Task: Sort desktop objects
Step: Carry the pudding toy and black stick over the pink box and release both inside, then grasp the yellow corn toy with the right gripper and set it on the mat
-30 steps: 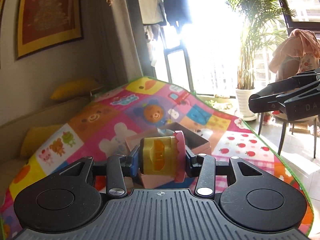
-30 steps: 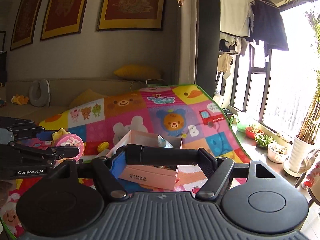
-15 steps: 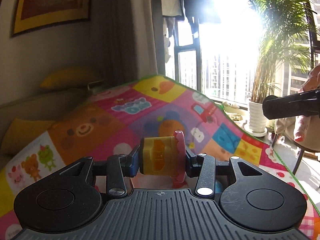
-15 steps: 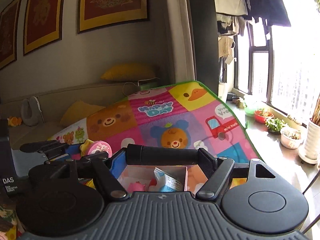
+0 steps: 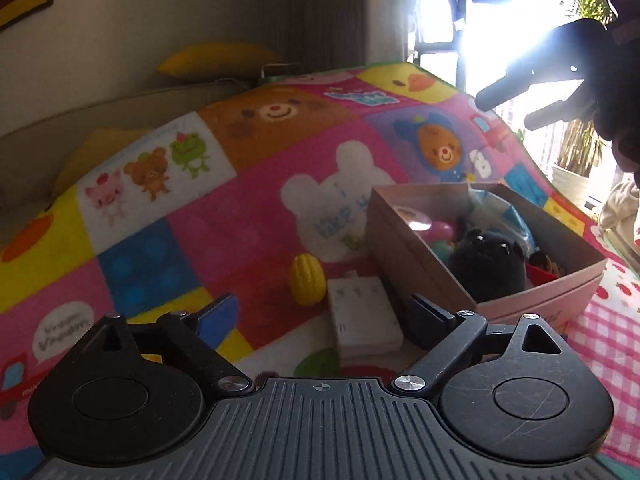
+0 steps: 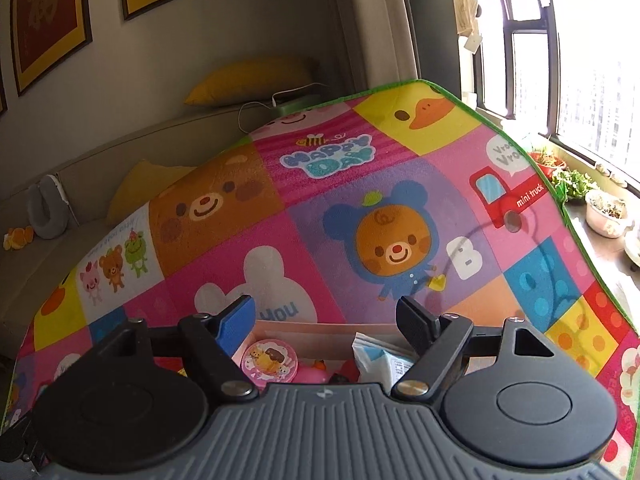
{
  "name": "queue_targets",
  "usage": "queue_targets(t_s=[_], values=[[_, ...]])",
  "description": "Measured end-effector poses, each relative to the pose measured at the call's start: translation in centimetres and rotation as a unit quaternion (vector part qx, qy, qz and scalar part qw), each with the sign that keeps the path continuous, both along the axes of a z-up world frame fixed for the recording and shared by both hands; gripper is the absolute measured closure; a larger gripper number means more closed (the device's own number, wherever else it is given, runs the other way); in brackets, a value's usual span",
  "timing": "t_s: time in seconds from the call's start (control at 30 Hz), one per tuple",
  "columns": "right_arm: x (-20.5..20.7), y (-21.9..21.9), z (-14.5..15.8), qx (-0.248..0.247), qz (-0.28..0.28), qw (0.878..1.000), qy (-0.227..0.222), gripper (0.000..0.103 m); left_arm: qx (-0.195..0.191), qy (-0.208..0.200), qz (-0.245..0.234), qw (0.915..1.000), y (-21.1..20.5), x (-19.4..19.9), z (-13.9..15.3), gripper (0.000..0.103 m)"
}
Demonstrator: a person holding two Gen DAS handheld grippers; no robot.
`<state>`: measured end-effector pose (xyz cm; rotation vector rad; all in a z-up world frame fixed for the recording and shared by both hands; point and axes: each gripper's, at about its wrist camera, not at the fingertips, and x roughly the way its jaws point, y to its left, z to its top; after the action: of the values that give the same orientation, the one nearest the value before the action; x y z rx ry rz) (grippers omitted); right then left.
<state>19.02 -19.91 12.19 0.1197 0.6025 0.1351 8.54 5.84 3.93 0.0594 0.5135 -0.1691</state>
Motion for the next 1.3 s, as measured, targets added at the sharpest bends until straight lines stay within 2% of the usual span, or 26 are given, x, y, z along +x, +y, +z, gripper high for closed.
queue_targets(t_s=[0.07, 0.17, 0.23, 0.27, 0.3, 0.47, 0.57, 0.67, 0.73, 0.77, 0.8, 0.83, 0.9, 0.97, 1.13, 1.23, 1.3], values=[[-0.5, 1.2, -0.4, -0.016, 0.008, 1.0, 0.004, 0.025, 0.007, 0.006, 0.014, 0.9999, 0.6, -0.9, -0.8, 0.006], [-1.2, 3.6, -0.7, -0.037, 0.035, 0.999, 0.009, 0.028, -0.006, 0.014, 0.037, 0.9992, 1.9, -2.0, -1.5, 0.001], [-1.4, 6.1, -1.1, -0.05, 0.069, 0.996, 0.03, 0.041, -0.014, 0.023, 0.041, 0.9988, 2.4, -2.5, -1.7, 0.001], [-1.3, 7.4, -1.5, -0.057, 0.086, 0.994, 0.044, 0.056, -0.015, 0.025, 0.042, 0.9987, 2.7, -2.8, -1.7, 0.001], [-1.1, 8.9, -2.0, -0.059, 0.105, 0.991, 0.064, 0.064, -0.014, 0.025, 0.044, 0.9986, 2.9, -3.2, -1.8, 0.001], [1.2, 15.5, -5.1, -0.062, 0.136, 0.981, 0.124, 0.062, -0.01, 0.018, 0.065, 0.9976, 4.0, -4.4, -2.3, 0.0], [4.2, 18.7, -7.7, -0.075, 0.117, 0.978, 0.157, 0.056, -0.03, 0.026, 0.067, 0.9969, 4.8, -4.8, -2.9, 0.0], [6.8, 20.8, -10.3, -0.111, 0.082, 0.976, 0.171, 0.046, -0.046, 0.011, 0.072, 0.9963, 5.3, -5.3, -2.8, 0.0], [7.5, 21.4, -11.6, -0.119, 0.078, 0.971, 0.19, 0.047, -0.052, 0.013, 0.073, 0.9959, 5.4, -5.3, -2.9, 0.0], [7.5, 21.6, -12.1, -0.121, 0.083, 0.969, 0.199, 0.056, -0.056, 0.016, 0.072, 0.9957, 5.5, -5.2, -2.9, 0.0], [7.2, 21.8, -12.1, -0.121, 0.094, 0.967, 0.203, 0.07, -0.06, 0.019, 0.07, 0.9956, 5.6, -5.1, -2.9, 0.0], [6.4, 21.8, -11.9, -0.122, 0.106, 0.966, 0.202, 0.073, -0.064, 0.021, 0.069, 0.9953, 5.8, -5.1, -2.9, 0.0], [4.6, 21.5, -10.8, -0.122, 0.12, 0.968, 0.186, 0.073, -0.07, 0.022, 0.068, 0.995, 5.9, -5.1, -3.0, 0.0], [1.7, 20.3, -9.0, -0.102, 0.146, 0.969, 0.169, 0.073, -0.07, 0.021, 0.068, 0.995, 5.9, -5.1, -3.0, 0.0], [-6.5, 14.5, -5.6, -0.049, 0.175, 0.973, 0.144, 0.073, -0.052, 0.022, 0.072, 0.9958, 5.3, -5.1, -3.0, 0.0], [-11.0, 10.7, -5.7, -0.041, 0.16, 0.979, 0.123, 0.073, -0.019, 0.013, 0.055, 0.9982, 3.9, -5.2, -2.7, 0.0], [-13.8, 8.5, -6.6, -0.049, 0.144, 0.982, 0.115, 0.073, -0.012, 0.007, 0.033, 0.9994, 2.8, -5.1, -2.6, 0.0]])
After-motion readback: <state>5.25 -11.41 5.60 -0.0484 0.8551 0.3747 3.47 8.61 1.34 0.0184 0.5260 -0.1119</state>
